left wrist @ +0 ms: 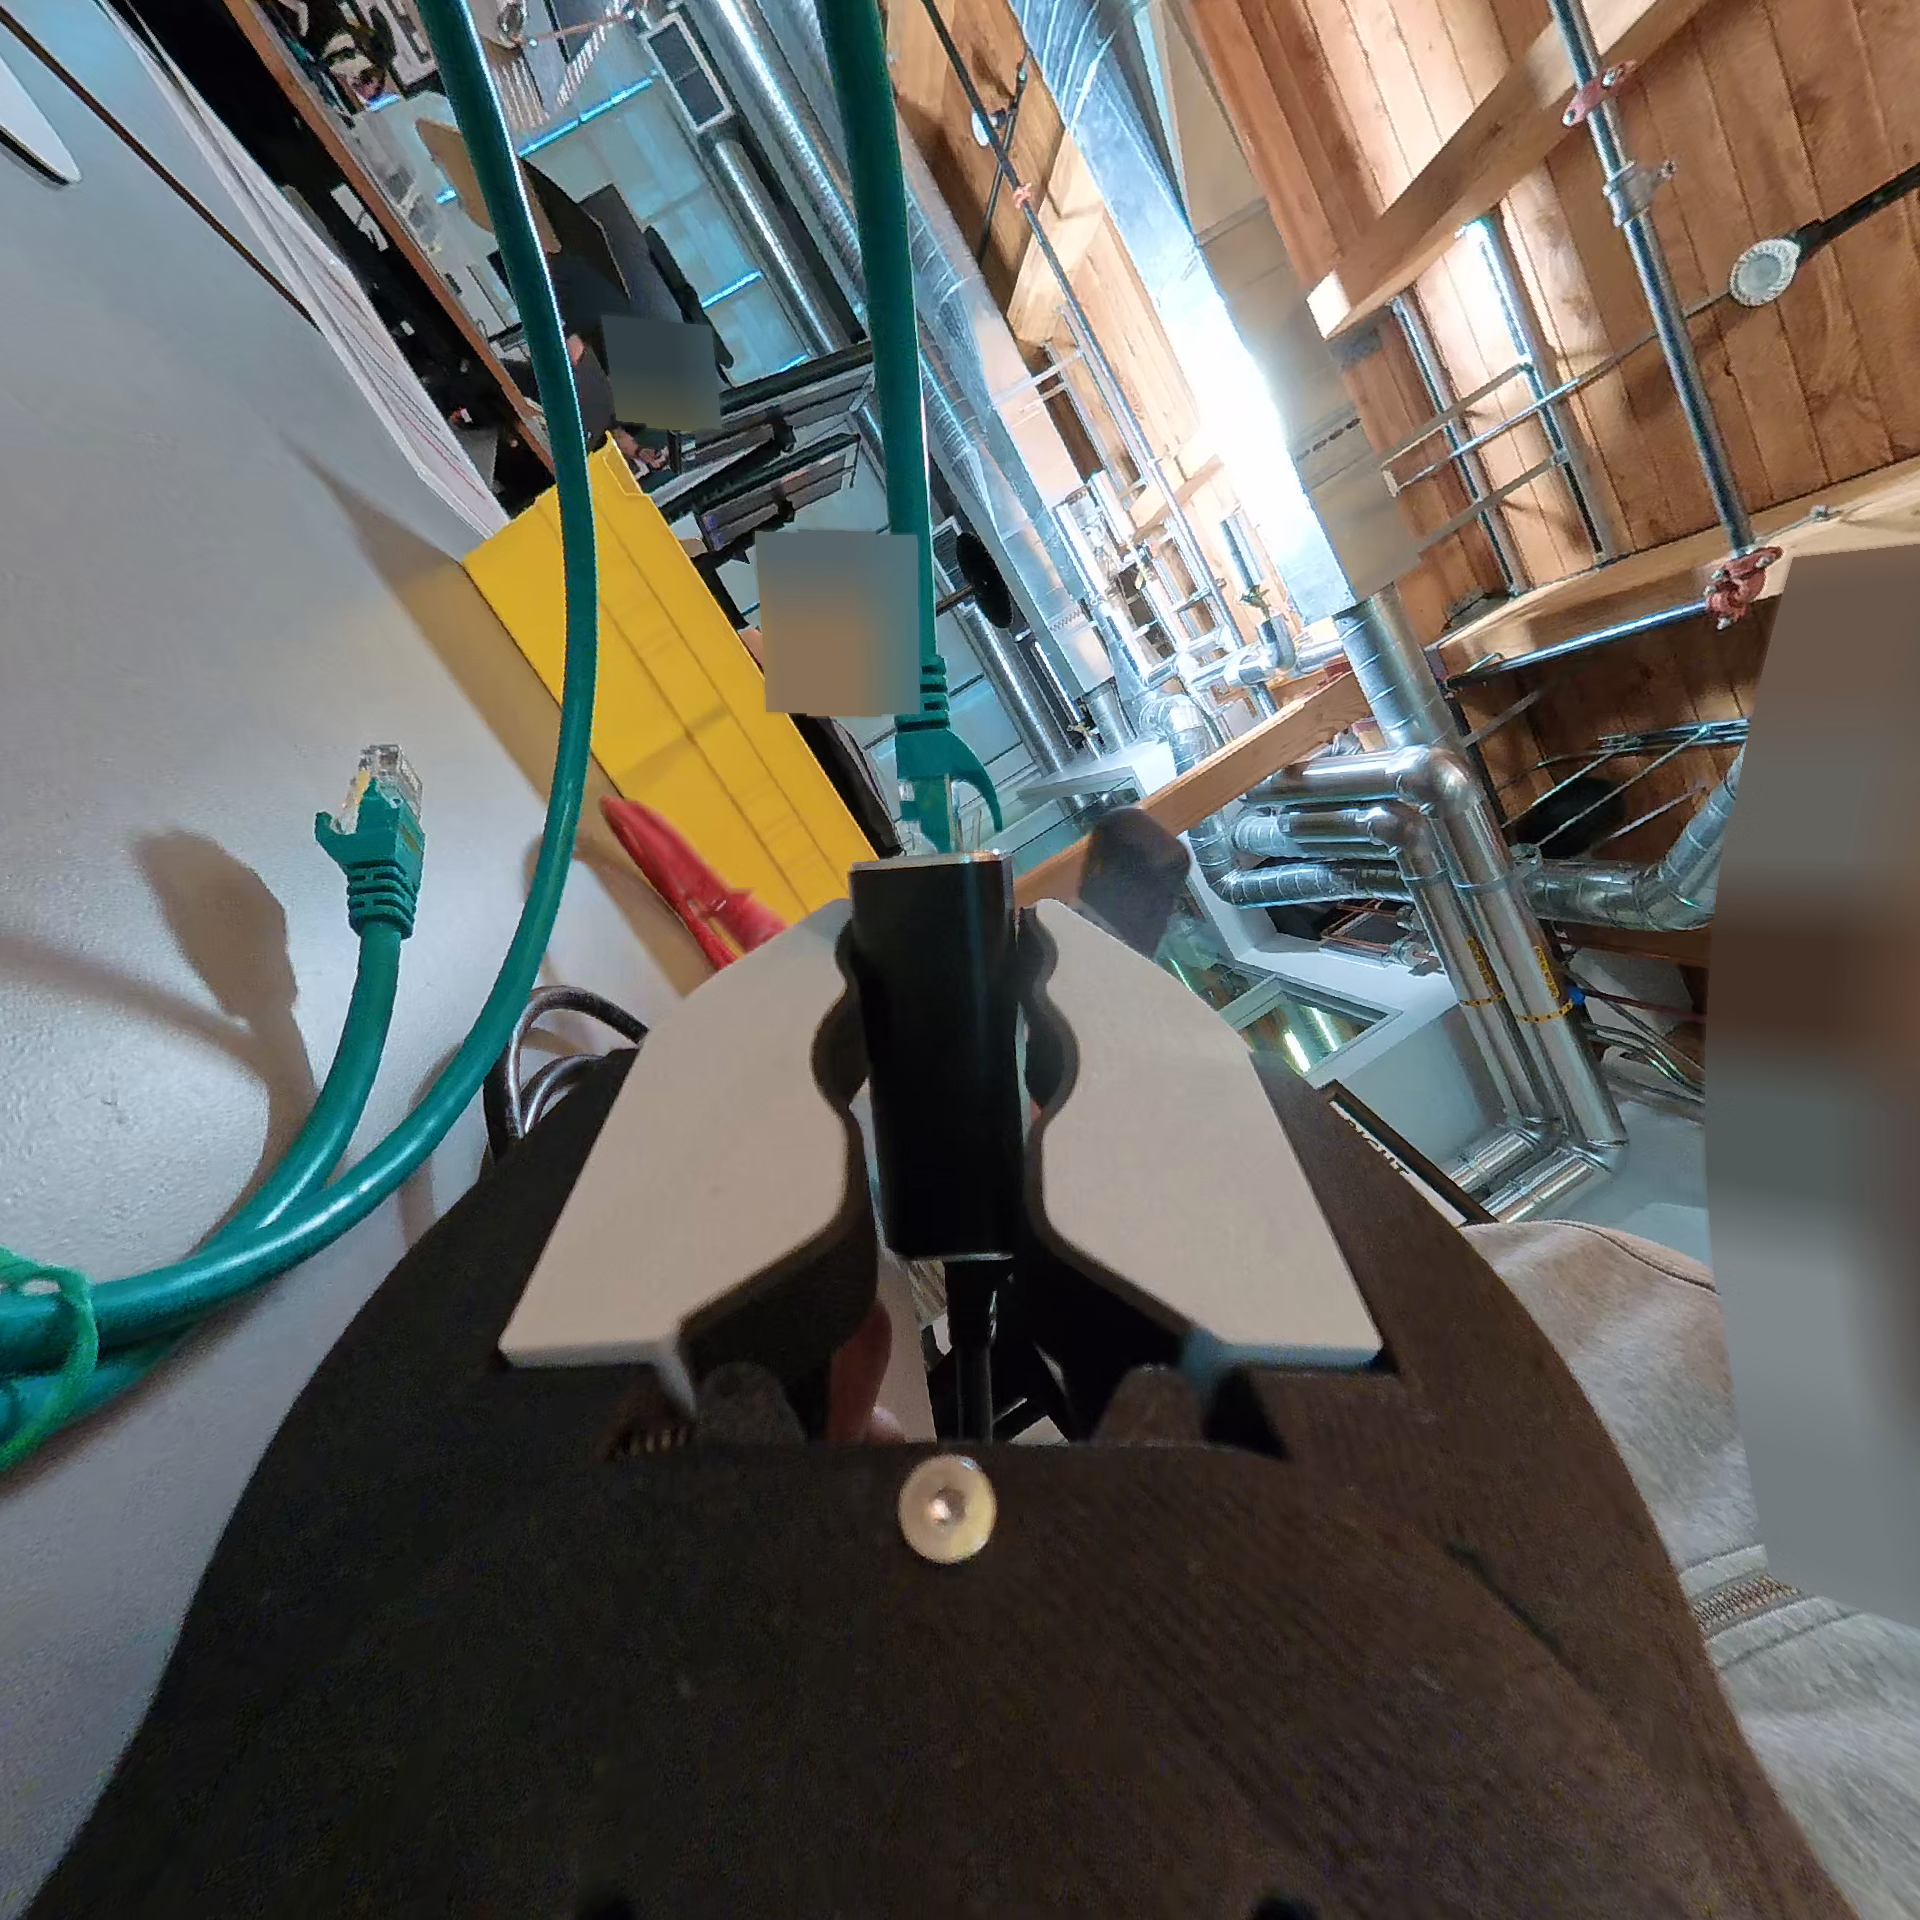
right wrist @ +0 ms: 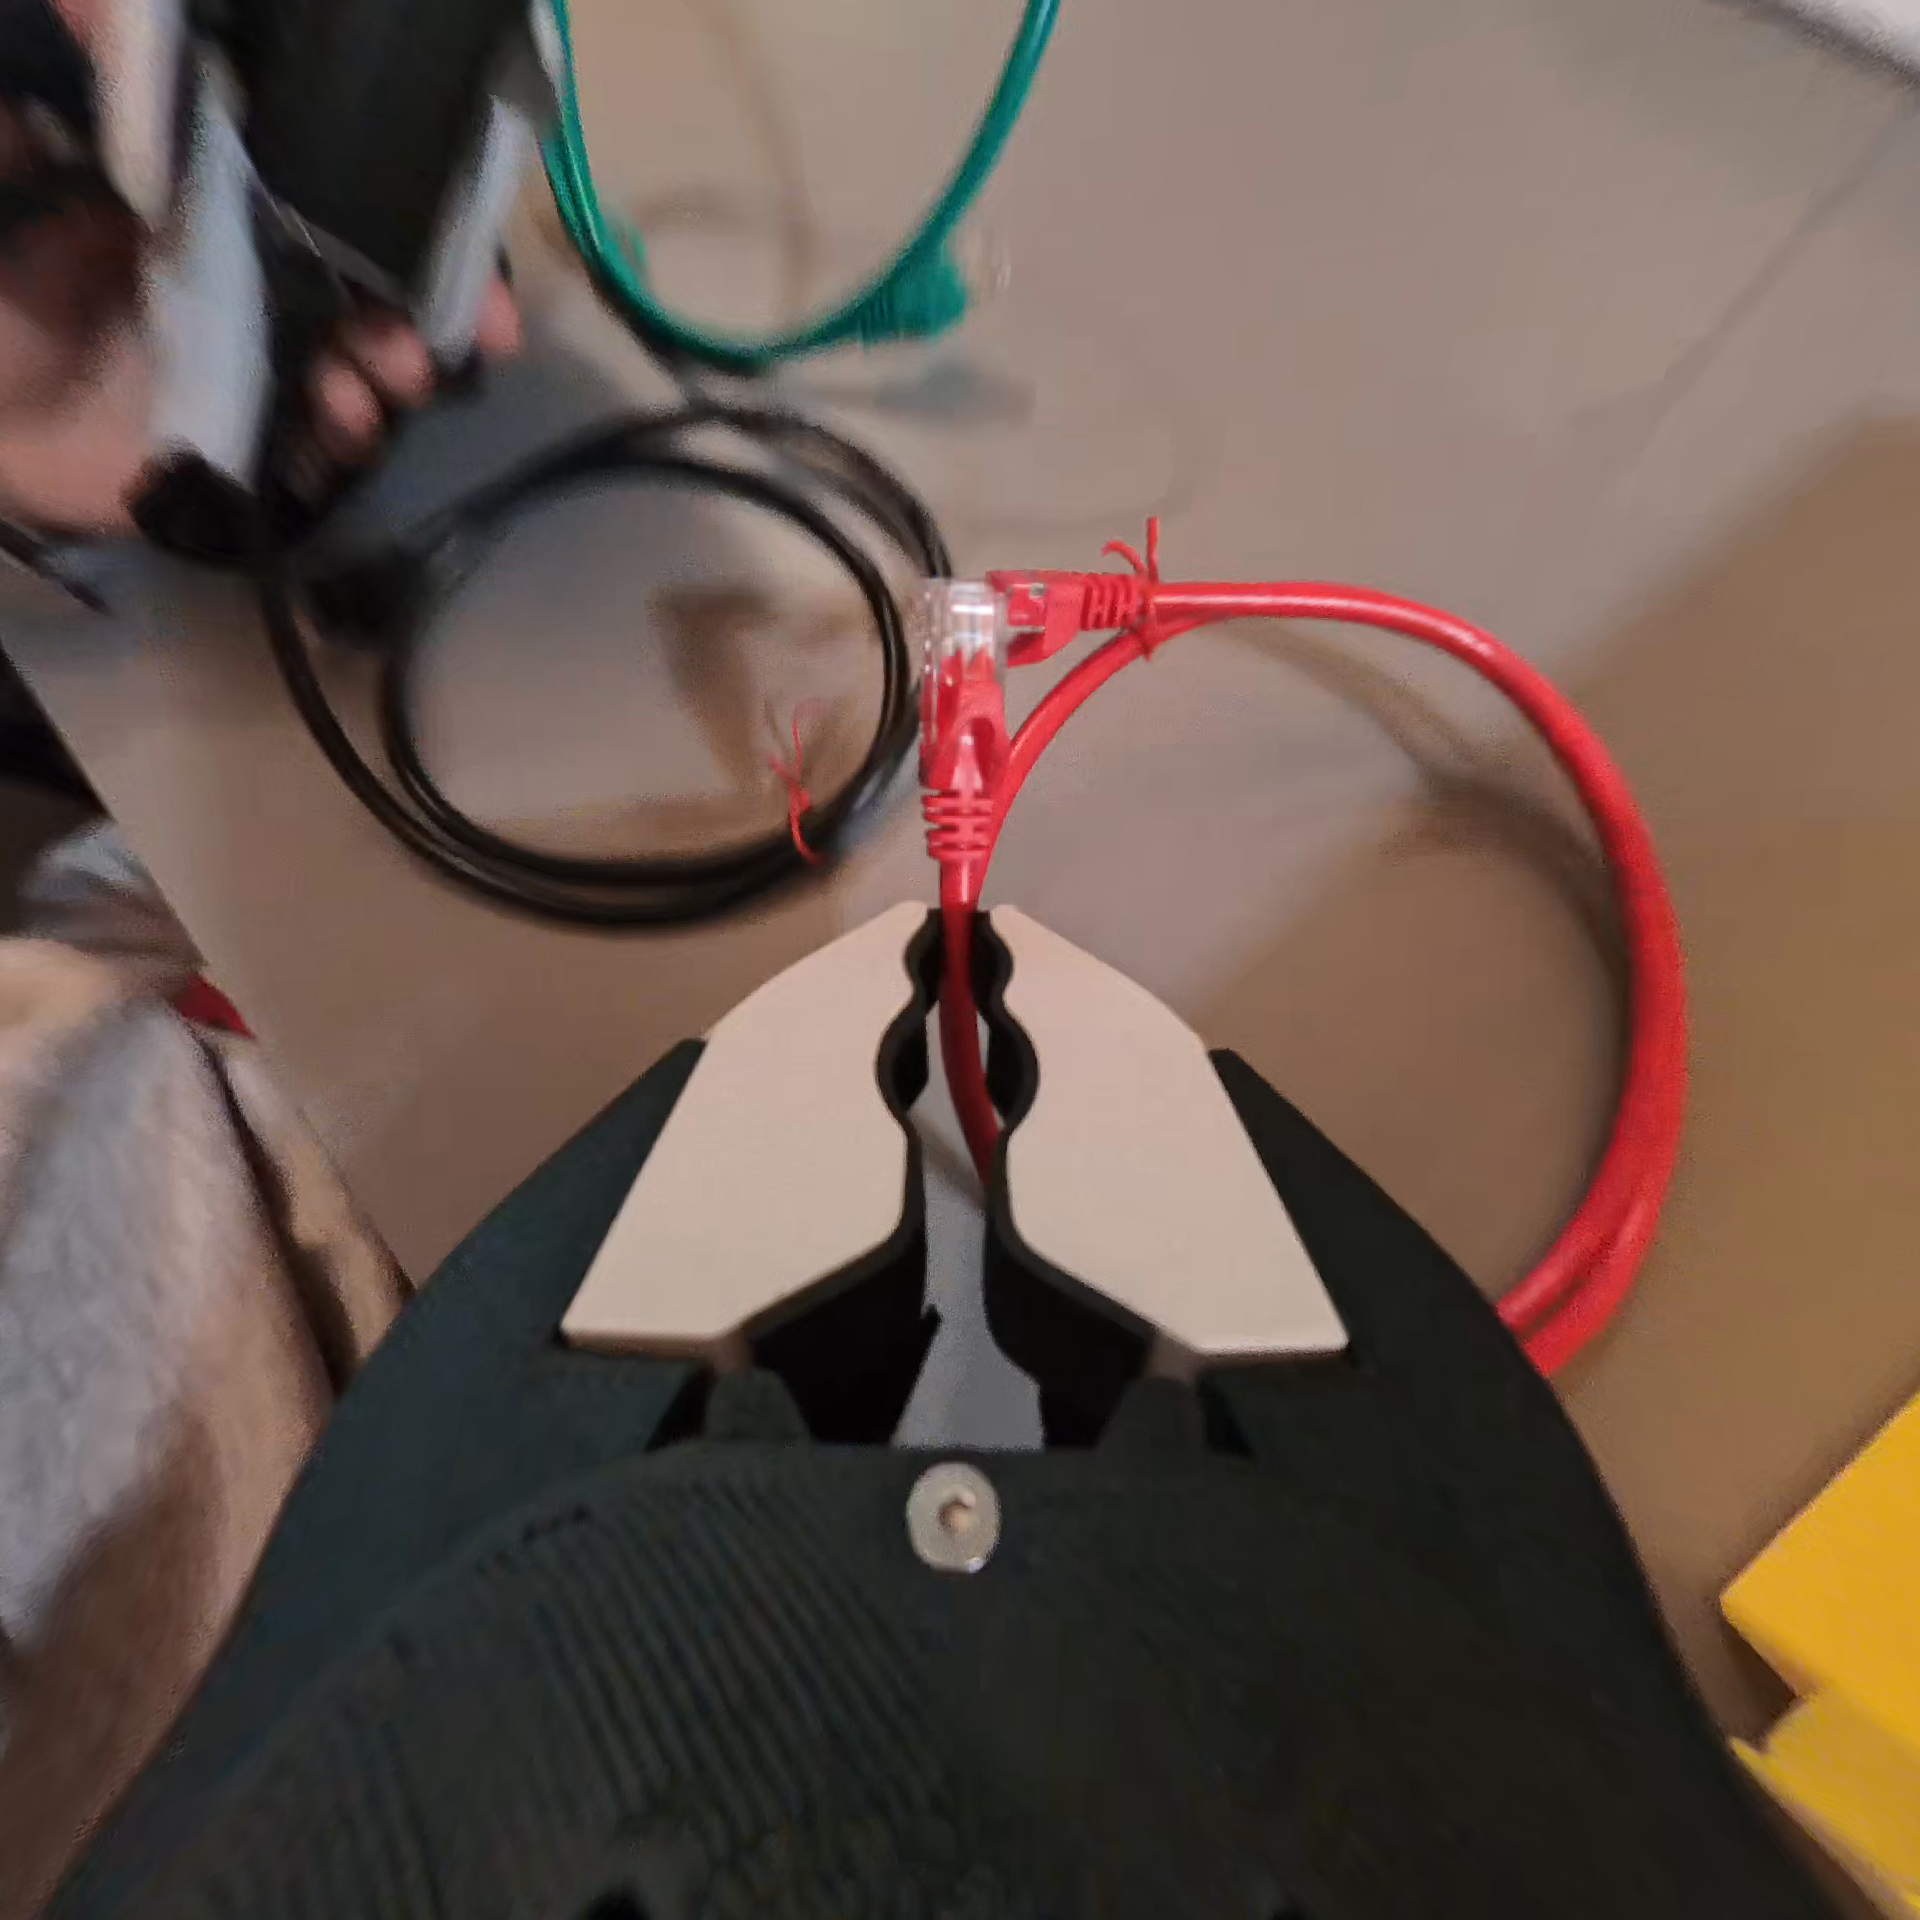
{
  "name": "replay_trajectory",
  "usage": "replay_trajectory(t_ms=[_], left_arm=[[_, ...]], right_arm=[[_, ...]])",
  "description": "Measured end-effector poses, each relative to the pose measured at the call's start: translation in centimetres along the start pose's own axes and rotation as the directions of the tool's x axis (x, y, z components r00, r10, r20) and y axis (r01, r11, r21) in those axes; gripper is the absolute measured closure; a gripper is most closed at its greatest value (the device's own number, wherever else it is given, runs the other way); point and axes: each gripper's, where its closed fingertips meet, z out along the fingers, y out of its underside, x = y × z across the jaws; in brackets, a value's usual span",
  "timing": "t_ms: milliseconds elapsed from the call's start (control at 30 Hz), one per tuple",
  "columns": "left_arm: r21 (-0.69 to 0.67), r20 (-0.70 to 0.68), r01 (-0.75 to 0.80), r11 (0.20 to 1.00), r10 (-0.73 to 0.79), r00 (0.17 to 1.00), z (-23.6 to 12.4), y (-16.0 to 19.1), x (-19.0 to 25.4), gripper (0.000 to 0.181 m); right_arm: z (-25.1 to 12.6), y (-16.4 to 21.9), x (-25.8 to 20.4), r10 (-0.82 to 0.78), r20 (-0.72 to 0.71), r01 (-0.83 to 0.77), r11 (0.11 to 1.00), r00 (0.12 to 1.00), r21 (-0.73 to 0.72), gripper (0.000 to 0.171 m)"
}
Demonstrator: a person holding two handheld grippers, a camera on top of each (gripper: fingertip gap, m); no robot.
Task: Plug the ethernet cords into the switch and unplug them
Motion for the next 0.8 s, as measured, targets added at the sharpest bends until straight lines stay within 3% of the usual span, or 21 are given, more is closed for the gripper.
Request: replay_trajectory(t_ms=[33,167,300,467,800], left_arm=[[0.000,0.000,0.000,1.000,0.000,1.000,0.0,0.0,0.0,0.156],[0.001,-0.001,0.002,1.000,-0.002,1.000,0.0,0.0,0.0,0.156],[0.002,-0.001,0.003,1.000,-0.003,1.000,0.0,0.0,0.0,0.157],[0.002,0.002,0.002,1.000,-0.002,1.000,0.0,0.0,0.0,0.157],[0.000,0.002,0.000,1.000,0.000,1.000,0.0,0.0,0.0,0.157]], right_arm=[[-1.1,-1.5,0.1,0.013,0.003,-0.014,0.996,1.000,0.089,0.165],[-8.0,-6.9,1.6,0.023,-0.078,0.014,0.894,0.997,0.448,0.165],[-15.4,-8.9,4.1,0.039,-0.306,0.165,0.775,0.951,0.610,0.165],[-18.7,-6.9,8.7,0.089,-0.506,0.256,0.779,0.858,0.572,0.165],[-16.0,-0.6,16.8,0.189,-0.608,0.128,0.889,0.771,0.439,0.165]])
